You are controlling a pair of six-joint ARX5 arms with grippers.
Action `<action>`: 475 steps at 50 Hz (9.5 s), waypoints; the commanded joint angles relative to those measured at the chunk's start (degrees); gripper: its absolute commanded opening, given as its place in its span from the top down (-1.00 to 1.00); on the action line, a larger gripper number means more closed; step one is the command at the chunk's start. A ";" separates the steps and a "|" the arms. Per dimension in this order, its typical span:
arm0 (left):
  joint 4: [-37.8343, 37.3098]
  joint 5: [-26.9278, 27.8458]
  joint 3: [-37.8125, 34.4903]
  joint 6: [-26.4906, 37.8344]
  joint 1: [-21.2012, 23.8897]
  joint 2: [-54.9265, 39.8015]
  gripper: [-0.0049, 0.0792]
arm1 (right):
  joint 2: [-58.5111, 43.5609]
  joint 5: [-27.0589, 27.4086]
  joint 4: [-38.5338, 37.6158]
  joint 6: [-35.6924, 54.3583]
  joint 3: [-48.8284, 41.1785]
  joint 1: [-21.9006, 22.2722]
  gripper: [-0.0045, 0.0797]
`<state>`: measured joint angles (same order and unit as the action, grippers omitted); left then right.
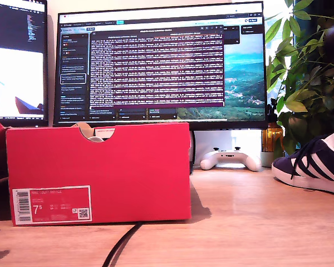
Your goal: Pack the blue shoes by picking the first shoe and placing it inside the red shoebox, left side, then picking and rotating the second shoe and placing it in the shoebox
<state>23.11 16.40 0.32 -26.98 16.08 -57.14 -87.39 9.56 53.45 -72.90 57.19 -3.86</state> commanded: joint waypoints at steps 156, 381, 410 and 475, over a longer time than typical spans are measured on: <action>18.97 -2.78 -1.07 -1.53 0.20 -0.22 0.93 | -15.21 -2.95 -45.79 122.18 34.67 -29.46 0.92; -11.87 -7.76 -1.05 12.50 0.17 22.16 0.93 | -27.43 13.46 4.85 80.17 63.04 -33.03 0.90; -29.55 -18.67 -1.55 12.48 -2.51 42.29 0.93 | -26.53 8.57 7.61 80.24 63.04 -32.52 0.90; -35.19 -15.41 -1.75 17.27 -15.63 53.37 0.93 | -5.46 8.59 12.28 78.64 63.04 -32.87 0.90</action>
<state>-10.98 0.97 0.32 -10.66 0.60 -3.46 -95.50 18.35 66.37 6.02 119.70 -36.45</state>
